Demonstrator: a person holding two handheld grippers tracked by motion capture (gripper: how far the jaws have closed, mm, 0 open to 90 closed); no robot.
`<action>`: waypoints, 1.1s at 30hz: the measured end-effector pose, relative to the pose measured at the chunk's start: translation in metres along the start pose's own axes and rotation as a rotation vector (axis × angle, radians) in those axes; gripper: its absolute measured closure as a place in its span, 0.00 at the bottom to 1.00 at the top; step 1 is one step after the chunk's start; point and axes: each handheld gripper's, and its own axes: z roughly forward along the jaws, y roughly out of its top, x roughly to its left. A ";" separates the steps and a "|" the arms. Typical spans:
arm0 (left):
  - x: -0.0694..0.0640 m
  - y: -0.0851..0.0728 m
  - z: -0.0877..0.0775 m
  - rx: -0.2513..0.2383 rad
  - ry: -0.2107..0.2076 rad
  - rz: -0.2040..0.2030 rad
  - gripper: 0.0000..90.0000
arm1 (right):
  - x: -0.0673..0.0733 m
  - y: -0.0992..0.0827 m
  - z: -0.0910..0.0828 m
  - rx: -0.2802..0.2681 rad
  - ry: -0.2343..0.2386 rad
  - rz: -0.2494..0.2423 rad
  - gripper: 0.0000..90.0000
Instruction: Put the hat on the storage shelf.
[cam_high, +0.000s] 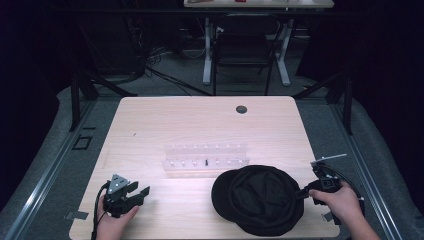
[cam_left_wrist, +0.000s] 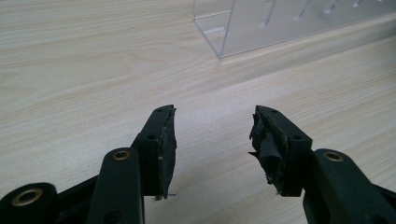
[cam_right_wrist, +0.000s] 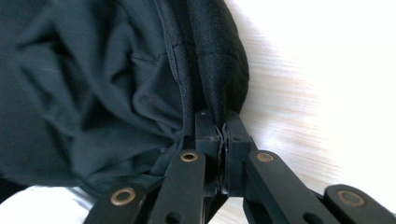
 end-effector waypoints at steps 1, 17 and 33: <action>0.000 0.000 0.000 0.000 0.000 0.000 0.55 | 0.000 0.000 -0.003 -0.004 0.011 0.000 0.98; 0.000 0.000 0.000 0.001 0.001 -0.001 0.55 | 0.014 -0.002 -0.028 -0.049 0.160 -0.007 0.98; 0.000 0.000 0.000 0.007 -0.001 -0.001 0.55 | 0.038 0.003 -0.046 -0.078 0.328 -0.015 0.98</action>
